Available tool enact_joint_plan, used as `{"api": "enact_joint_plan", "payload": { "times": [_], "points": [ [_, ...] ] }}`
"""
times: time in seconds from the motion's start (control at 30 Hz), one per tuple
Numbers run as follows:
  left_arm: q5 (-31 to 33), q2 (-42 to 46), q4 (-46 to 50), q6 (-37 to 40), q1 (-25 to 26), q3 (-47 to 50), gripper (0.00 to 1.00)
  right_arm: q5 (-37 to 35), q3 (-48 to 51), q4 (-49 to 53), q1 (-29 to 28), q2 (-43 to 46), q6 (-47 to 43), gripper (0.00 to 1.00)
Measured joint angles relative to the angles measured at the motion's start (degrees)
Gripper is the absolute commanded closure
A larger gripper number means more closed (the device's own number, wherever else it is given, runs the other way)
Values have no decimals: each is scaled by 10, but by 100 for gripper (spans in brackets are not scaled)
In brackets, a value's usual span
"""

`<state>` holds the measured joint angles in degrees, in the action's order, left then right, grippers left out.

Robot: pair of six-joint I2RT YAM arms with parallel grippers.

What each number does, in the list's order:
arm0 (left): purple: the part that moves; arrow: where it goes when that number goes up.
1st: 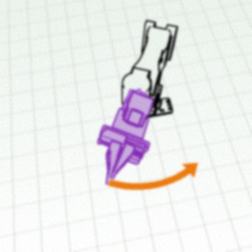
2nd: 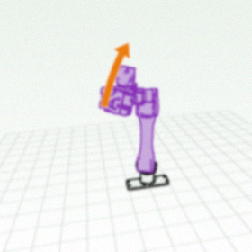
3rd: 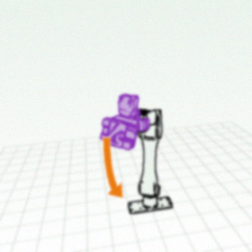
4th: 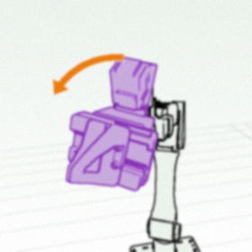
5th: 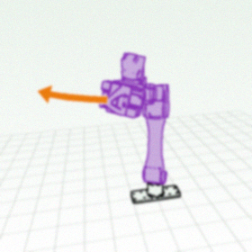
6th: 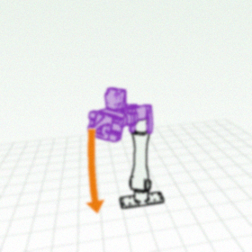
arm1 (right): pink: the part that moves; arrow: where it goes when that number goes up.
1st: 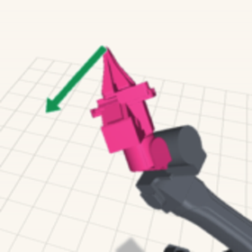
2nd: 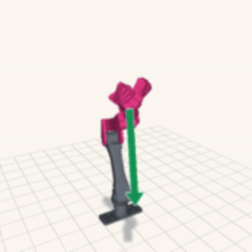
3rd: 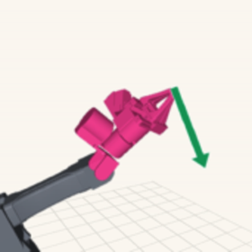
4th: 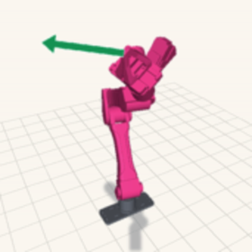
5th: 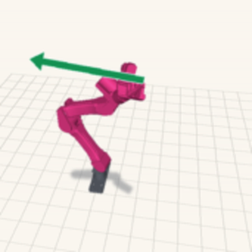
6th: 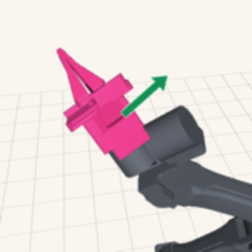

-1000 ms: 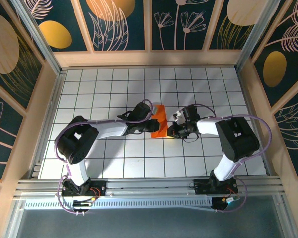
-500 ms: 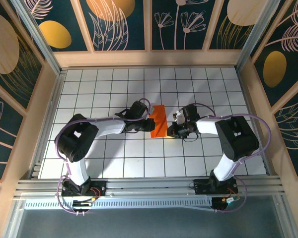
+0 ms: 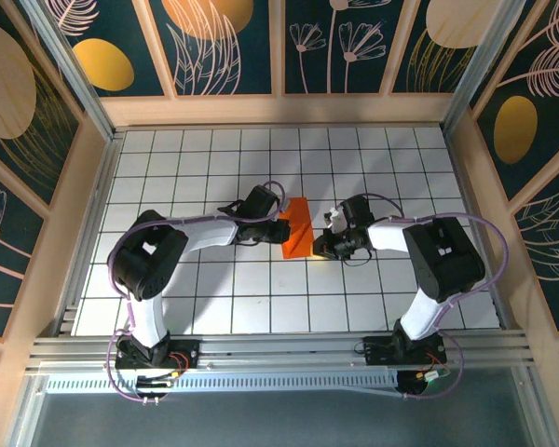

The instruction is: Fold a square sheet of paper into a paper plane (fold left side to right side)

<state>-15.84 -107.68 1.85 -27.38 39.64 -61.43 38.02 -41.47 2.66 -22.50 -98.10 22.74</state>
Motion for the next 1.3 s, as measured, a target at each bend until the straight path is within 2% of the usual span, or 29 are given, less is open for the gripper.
{"api": "enact_joint_plan", "payload": {
  "times": [1.3],
  "points": [
    [43,-30,49,34,-4,-40,100,2,-3,4,0,-3,-4,100]
  ]
}}
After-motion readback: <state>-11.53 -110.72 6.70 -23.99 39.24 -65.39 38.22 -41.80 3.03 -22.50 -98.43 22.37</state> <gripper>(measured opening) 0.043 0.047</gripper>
